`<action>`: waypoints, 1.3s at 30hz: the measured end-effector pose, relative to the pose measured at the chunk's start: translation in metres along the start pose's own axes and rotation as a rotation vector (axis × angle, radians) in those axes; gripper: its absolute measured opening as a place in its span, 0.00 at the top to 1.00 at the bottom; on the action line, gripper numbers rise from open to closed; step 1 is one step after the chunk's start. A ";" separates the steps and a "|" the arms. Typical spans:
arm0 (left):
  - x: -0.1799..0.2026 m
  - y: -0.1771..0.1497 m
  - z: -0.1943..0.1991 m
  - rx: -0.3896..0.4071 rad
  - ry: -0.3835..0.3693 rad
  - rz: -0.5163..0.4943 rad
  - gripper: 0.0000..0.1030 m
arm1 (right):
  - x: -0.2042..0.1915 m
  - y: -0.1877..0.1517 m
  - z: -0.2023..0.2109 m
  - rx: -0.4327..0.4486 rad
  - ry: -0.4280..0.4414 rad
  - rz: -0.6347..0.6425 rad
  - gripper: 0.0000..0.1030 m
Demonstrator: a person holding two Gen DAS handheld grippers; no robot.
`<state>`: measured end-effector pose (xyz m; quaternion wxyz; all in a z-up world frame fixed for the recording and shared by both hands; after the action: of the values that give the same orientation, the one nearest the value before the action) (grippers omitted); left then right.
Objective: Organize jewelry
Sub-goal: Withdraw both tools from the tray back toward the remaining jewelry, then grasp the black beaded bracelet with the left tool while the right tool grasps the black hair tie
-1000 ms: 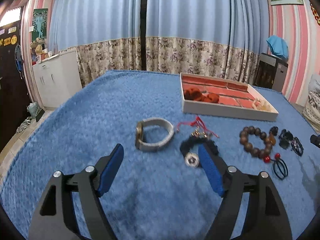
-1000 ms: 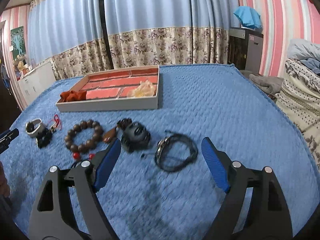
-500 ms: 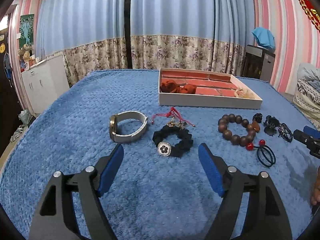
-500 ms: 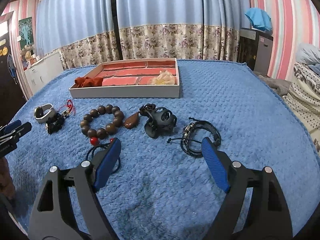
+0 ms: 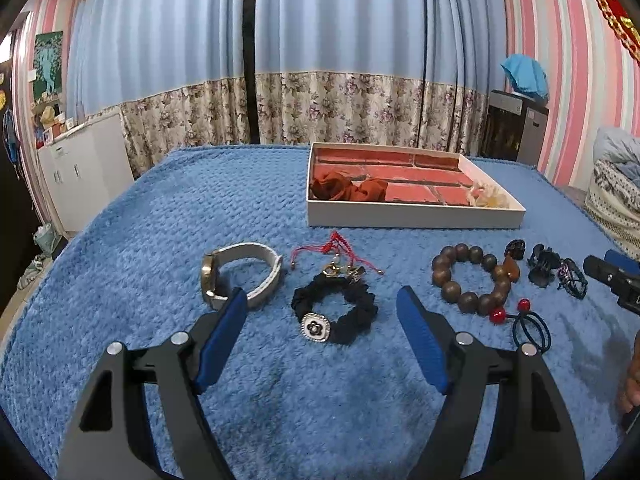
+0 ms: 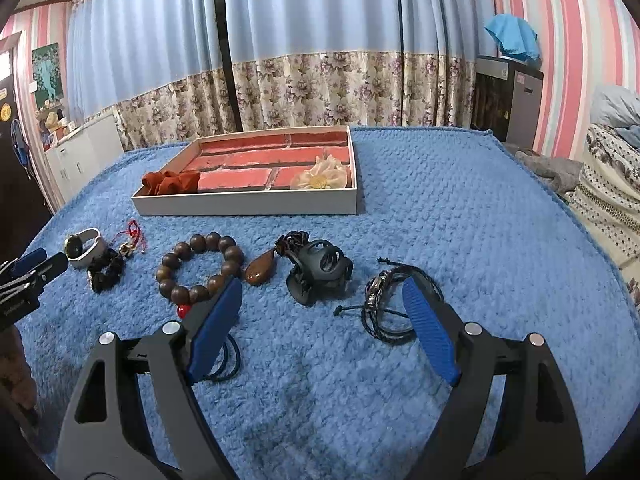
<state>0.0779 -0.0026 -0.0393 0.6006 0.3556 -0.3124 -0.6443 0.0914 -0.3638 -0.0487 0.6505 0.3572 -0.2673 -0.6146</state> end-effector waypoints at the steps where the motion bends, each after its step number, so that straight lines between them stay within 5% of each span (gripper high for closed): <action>1: 0.002 0.000 -0.002 -0.004 -0.006 -0.003 0.26 | 0.001 0.000 0.000 0.000 -0.001 -0.001 0.21; 13: 0.000 -0.007 -0.014 -0.036 0.007 0.015 0.27 | 0.006 -0.005 -0.003 -0.030 0.006 -0.021 0.24; 24: -0.007 -0.011 -0.027 -0.101 0.002 0.038 0.28 | -0.037 -0.025 -0.036 -0.165 0.113 0.040 0.47; 28: -0.005 -0.009 -0.031 -0.112 -0.009 0.048 0.28 | -0.047 -0.030 -0.047 -0.215 0.138 0.073 0.48; 35: -0.004 -0.007 -0.045 -0.147 -0.009 0.059 0.33 | -0.043 -0.035 -0.062 -0.268 0.113 0.089 0.87; 38: -0.001 -0.009 -0.057 -0.191 -0.017 0.052 0.39 | -0.042 -0.034 -0.064 -0.270 0.118 0.092 0.90; 39: 0.001 -0.011 -0.060 -0.213 -0.020 0.048 0.49 | -0.042 -0.034 -0.064 -0.270 0.119 0.092 0.91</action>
<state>0.1222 -0.0009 -0.0817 0.6470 0.2759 -0.2567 -0.6629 0.1171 -0.3136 -0.1103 0.7346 0.2897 -0.1594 -0.5925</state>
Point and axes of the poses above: each gripper's, at about its wrist camera, not at the fingertips, and z roughly against the way its jaws point, x to its right, y to its top, the point moved 4 cm from there along -z, roughly the way its jaws point, and after that the axes turned 7 degrees about y, right-handed, at the moved point
